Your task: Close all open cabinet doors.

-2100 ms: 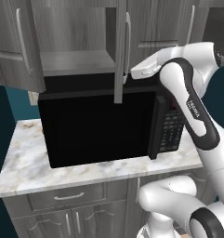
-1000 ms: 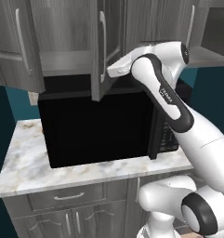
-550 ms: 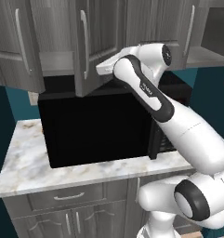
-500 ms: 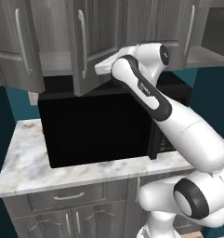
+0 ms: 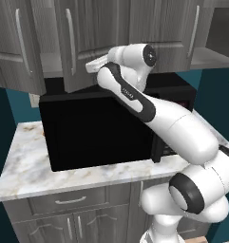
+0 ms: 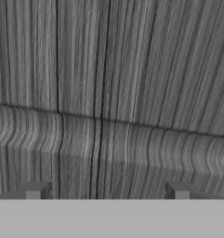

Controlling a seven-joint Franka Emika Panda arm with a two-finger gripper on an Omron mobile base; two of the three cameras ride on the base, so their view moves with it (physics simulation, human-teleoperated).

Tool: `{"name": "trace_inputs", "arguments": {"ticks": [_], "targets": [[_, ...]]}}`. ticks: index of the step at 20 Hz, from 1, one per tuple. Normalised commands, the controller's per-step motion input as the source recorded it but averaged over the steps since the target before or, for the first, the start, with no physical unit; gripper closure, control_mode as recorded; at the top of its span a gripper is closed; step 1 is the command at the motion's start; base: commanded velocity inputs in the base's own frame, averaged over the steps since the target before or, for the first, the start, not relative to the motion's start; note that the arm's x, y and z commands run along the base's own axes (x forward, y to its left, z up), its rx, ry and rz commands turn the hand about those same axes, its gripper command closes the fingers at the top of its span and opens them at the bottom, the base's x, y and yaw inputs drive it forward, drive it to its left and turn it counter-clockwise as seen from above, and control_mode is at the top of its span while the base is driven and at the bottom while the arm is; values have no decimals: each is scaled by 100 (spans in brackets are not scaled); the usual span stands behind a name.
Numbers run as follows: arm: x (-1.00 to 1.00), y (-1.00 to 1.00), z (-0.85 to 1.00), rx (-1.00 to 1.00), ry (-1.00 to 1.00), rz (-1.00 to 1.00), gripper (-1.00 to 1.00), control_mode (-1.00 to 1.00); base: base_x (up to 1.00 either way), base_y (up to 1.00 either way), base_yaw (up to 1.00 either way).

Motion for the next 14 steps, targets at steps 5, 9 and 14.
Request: {"name": "trace_inputs", "arguments": {"ticks": [5, 9, 14], "targets": [[58, 0, 0, -5, 0, -24, -100, -100, 0, 0, 0], [70, 0, 0, -4, 0, -25, -100, -100, 0, 0, 0], [77, -4, 0, -1, 0, -24, -100, -100, 0, 0, 0]]}}
